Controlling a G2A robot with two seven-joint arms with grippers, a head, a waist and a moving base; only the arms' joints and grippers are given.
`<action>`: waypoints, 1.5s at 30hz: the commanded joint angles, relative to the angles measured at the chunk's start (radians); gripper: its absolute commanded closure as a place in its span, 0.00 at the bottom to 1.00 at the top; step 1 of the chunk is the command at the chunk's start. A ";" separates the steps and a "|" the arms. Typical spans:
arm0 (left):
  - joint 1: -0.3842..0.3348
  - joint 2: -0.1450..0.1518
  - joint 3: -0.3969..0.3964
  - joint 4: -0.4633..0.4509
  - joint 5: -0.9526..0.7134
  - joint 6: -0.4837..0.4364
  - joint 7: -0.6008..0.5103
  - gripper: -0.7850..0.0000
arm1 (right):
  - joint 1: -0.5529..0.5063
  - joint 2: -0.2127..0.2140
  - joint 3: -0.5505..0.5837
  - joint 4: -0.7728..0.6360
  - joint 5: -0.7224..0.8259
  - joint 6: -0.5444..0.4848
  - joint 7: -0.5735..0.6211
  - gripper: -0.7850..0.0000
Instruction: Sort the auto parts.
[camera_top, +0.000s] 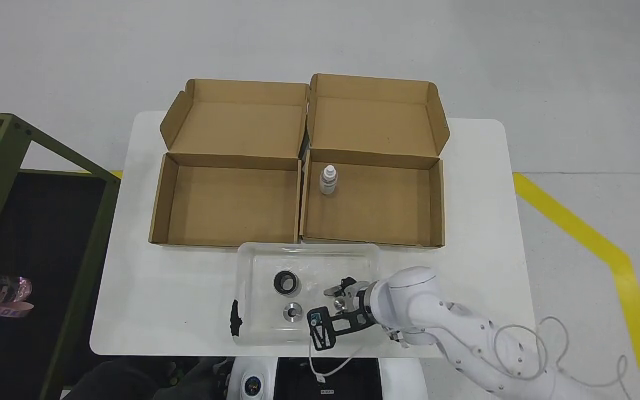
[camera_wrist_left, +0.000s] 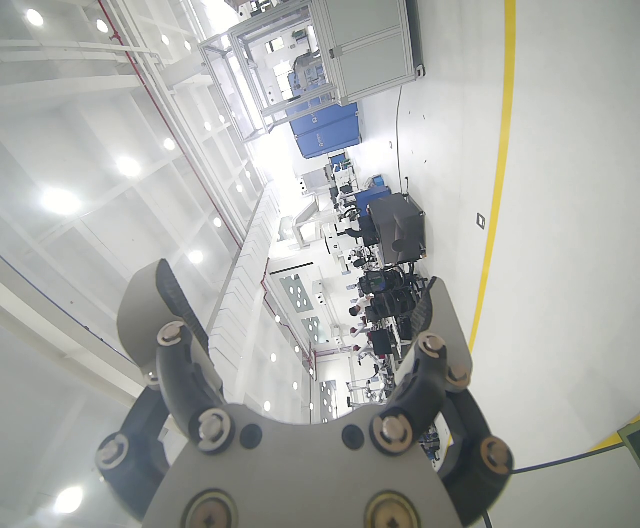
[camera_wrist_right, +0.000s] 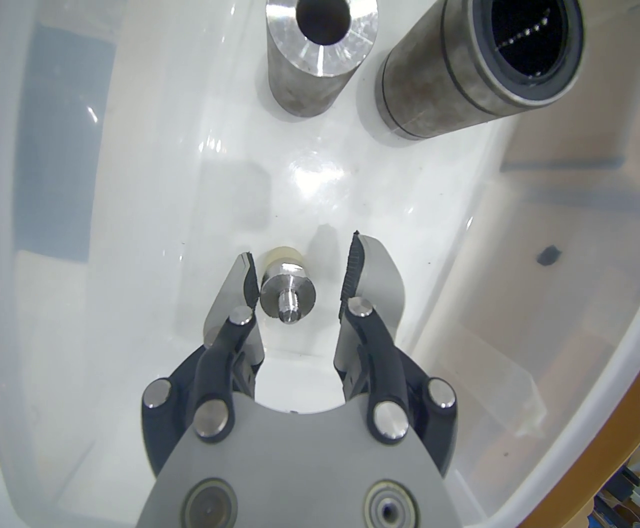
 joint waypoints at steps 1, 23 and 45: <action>0.000 0.000 0.000 0.000 0.000 0.000 0.000 0.00 | 0.007 0.003 -0.007 0.004 0.010 0.003 0.003 0.64; 0.000 0.000 0.000 0.000 0.000 0.000 0.000 0.00 | 0.060 0.019 -0.010 -0.054 0.092 0.035 -0.022 1.00; 0.000 0.000 0.000 0.000 0.000 0.000 0.000 0.00 | -0.056 0.058 0.180 -0.191 -0.172 0.160 -0.459 1.00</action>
